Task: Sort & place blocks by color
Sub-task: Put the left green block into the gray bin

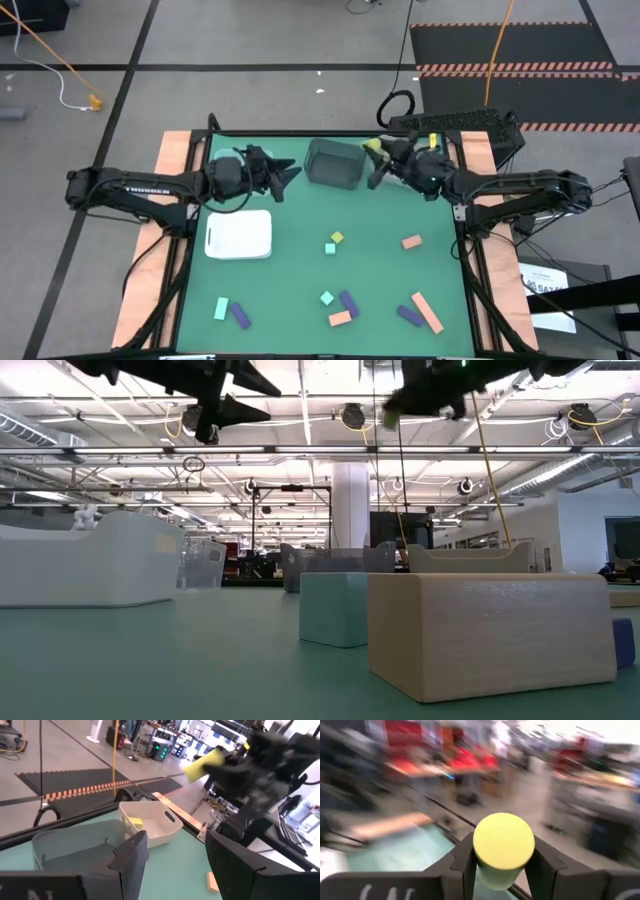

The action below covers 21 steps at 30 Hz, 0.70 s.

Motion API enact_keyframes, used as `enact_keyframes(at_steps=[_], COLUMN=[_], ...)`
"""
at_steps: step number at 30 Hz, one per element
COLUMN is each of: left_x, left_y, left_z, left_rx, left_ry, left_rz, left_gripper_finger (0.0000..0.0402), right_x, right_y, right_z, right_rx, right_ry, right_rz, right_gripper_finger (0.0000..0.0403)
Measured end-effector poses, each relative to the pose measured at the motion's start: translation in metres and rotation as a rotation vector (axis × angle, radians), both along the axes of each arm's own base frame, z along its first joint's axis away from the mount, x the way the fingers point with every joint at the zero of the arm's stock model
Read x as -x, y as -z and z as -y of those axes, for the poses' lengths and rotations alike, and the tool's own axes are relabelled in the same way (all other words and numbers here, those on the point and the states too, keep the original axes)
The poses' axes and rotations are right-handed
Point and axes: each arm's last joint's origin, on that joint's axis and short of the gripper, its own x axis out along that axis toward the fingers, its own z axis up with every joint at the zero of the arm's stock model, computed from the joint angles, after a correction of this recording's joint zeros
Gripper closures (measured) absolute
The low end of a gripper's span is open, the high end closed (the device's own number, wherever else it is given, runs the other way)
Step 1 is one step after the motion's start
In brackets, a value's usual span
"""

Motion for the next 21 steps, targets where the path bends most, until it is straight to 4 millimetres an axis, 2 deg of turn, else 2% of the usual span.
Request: enact_keyframes(at_steps=[4,8,13,21], left_x=[0.001,0.001,0.001,0.001], left_y=[0.0,0.0,0.0,0.0], left_z=[-0.004,-0.005,-0.005,-0.005], left_rx=[0.014,0.009,0.009,0.005], left_ry=[-0.018,-0.022,-0.022,-0.021], left_rz=[0.004,0.002,0.001,-0.001], left_gripper_finger=[0.0199,0.0199,0.0199,0.0199], right_x=[0.01,0.022,0.038,0.064], right_y=[0.02,0.036,0.054,0.106], right_z=[0.012,0.023,0.038,0.052], right_rx=[-0.077,-0.179,-0.294,-0.555], right_ry=[0.201,0.344,0.482,0.582], right_rz=[-0.15,-0.228,-0.229,-0.142], right_gripper_finger=[0.0293,0.0293,0.0293,0.0293])
